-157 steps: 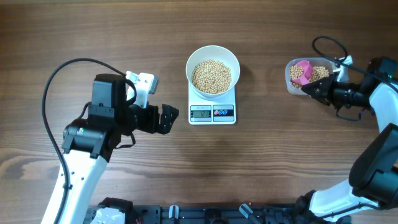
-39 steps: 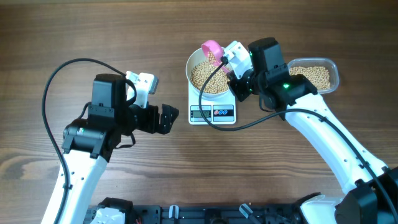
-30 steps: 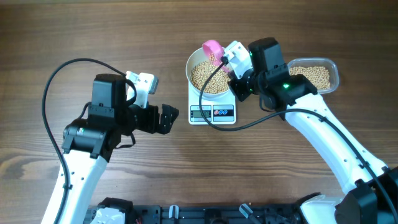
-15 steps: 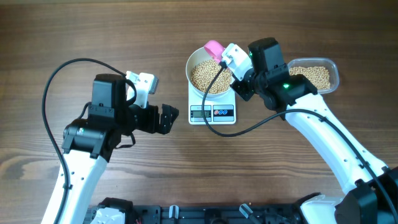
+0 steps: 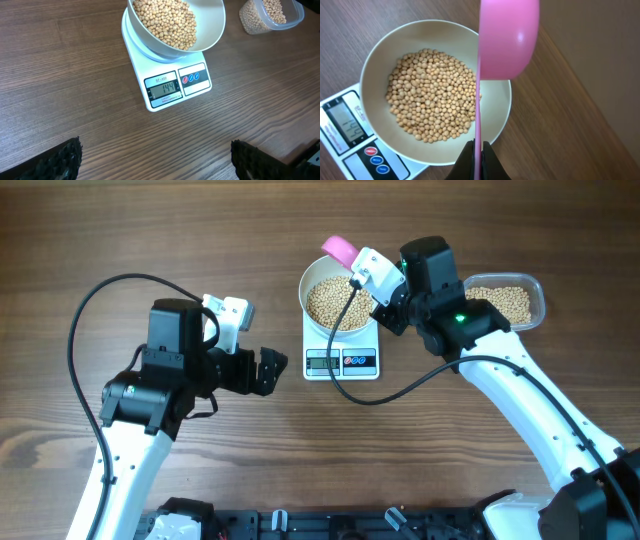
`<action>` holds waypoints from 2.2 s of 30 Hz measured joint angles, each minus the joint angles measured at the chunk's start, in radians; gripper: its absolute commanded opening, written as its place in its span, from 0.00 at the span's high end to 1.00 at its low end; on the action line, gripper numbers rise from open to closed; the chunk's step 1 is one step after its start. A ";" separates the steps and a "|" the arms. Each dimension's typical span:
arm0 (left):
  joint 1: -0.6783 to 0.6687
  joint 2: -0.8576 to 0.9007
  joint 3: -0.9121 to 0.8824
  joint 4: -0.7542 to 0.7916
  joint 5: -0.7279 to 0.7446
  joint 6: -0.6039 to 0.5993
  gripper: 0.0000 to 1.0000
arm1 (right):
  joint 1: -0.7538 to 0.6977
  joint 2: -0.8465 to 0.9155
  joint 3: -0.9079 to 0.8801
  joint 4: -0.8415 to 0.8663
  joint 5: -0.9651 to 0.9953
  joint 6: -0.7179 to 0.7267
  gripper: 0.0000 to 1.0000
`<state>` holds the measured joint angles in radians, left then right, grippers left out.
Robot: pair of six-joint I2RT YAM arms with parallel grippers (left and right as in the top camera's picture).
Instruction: Scoop item into bowl and weigh 150g on scale
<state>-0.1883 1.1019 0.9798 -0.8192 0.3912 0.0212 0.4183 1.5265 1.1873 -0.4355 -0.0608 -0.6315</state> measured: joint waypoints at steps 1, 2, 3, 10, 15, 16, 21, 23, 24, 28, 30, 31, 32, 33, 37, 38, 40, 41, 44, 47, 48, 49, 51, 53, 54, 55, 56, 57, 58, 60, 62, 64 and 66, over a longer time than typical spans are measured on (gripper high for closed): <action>0.000 0.000 0.000 0.000 0.000 0.000 0.00 | 0.000 0.000 0.000 0.000 0.003 -0.003 0.96; 0.000 0.000 0.000 0.000 0.000 0.000 0.00 | 0.000 0.000 0.000 0.000 0.003 -0.003 0.96; 0.000 0.000 0.000 0.000 0.000 0.000 0.00 | 0.000 0.000 0.000 0.001 0.003 -0.003 0.96; 0.000 0.000 0.000 0.000 0.000 0.000 0.00 | 0.000 0.000 0.000 -0.004 0.006 0.078 0.96; 0.000 0.000 0.000 0.000 0.000 0.000 0.00 | -0.002 0.000 0.000 -0.021 -0.013 0.235 0.96; 0.000 0.000 0.000 0.000 0.000 0.000 0.00 | -0.003 0.000 0.000 -0.023 -0.028 0.268 0.96; 0.000 0.000 0.000 0.000 0.000 0.000 0.00 | -0.050 0.000 0.000 -0.026 -0.122 0.434 0.96; 0.000 0.000 0.000 0.000 0.000 0.000 0.00 | -0.099 -0.001 0.000 -0.026 -0.187 0.509 0.96; 0.000 0.000 0.000 0.000 0.000 0.000 0.00 | -0.127 -0.001 0.000 -0.023 -0.223 0.537 0.96; 0.000 0.000 0.000 0.000 0.000 0.000 0.00 | -0.282 -0.014 0.000 -0.016 -0.379 0.631 0.96; 0.000 0.000 0.000 0.000 0.000 0.000 0.00 | -0.394 -0.032 0.000 -0.035 -0.459 0.669 0.96; 0.000 0.000 0.000 0.000 0.000 0.000 0.00 | -0.434 -0.039 0.001 -0.047 -0.480 0.682 0.96; 0.000 0.000 0.000 0.000 0.000 0.000 0.00 | -0.478 -0.046 0.002 -0.068 -0.502 0.694 0.96; 0.000 0.000 0.000 0.000 0.000 0.000 0.00 | -0.520 -0.051 0.003 -0.091 -0.520 0.703 0.96; 0.000 0.000 0.000 0.000 0.000 0.000 0.00 | -0.663 -0.057 0.005 -0.216 -0.558 0.708 0.96; 0.000 0.000 0.000 0.000 0.000 0.000 0.00 | -0.686 -0.057 0.005 -0.243 -0.562 0.701 0.96; 0.000 0.000 0.000 0.000 0.000 0.000 0.00 | -0.732 -0.057 0.005 -0.292 -0.568 0.668 0.96; 0.000 0.000 0.000 0.000 0.000 0.000 0.00 | -0.750 -0.057 0.005 -0.316 -0.567 0.645 0.96; 0.000 0.000 0.000 0.000 0.000 0.000 0.00 | -0.771 -0.057 0.005 -0.369 -0.551 0.579 0.96; 0.000 0.000 0.000 0.000 0.000 0.000 0.00 | -0.771 -0.057 0.005 -0.401 -0.498 0.516 0.96; 0.000 0.000 0.000 0.000 0.000 0.000 0.00 | -0.771 -0.057 0.005 -0.408 -0.475 0.494 0.96; 0.000 0.000 0.000 0.000 0.000 0.000 0.00 | -0.771 -0.058 0.005 -0.414 -0.457 0.476 0.96; 0.000 0.000 0.000 0.000 0.000 0.000 0.00 | -0.771 -0.058 0.004 -0.425 -0.412 0.434 0.96; 0.000 0.000 0.000 0.000 0.000 0.000 0.00 | -0.771 -0.058 0.003 -0.429 -0.381 0.404 0.96; 0.000 0.000 0.000 0.000 0.000 0.000 0.00 | -0.771 -0.058 0.003 -0.429 -0.364 0.389 0.96; 0.000 0.000 0.000 0.000 0.000 0.000 0.00 | -0.771 -0.058 0.002 -0.430 -0.343 0.370 0.96; 0.000 0.000 0.000 0.000 0.000 0.000 0.00 | -0.771 -0.058 0.002 -0.431 -0.327 0.359 0.96; 0.000 0.000 0.000 0.000 0.000 0.000 0.00 | -0.771 -0.058 0.002 -0.432 -0.308 0.344 0.96; 0.000 0.000 0.000 0.000 0.000 0.000 0.00 | -0.771 -0.058 0.002 -0.433 -0.278 0.329 0.96; 0.000 0.000 0.000 0.000 0.000 0.000 0.00 | -0.771 -0.058 0.000 -0.435 -0.226 0.310 0.96; 0.000 0.000 0.000 0.000 0.000 0.000 0.00 | -0.771 -0.058 0.000 -0.436 -0.190 0.296 0.96; 0.000 0.000 0.000 0.000 0.000 0.000 0.00 | -0.771 -0.058 0.000 -0.436 -0.158 0.269 0.96; 0.000 0.000 0.000 0.000 0.000 0.000 0.00 | -0.771 -0.057 0.000 -0.437 -0.140 0.250 0.96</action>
<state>-0.1883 1.1019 0.9798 -0.8196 0.3912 0.0212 -0.3527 1.4696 1.1877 -0.8722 -0.2005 -0.3817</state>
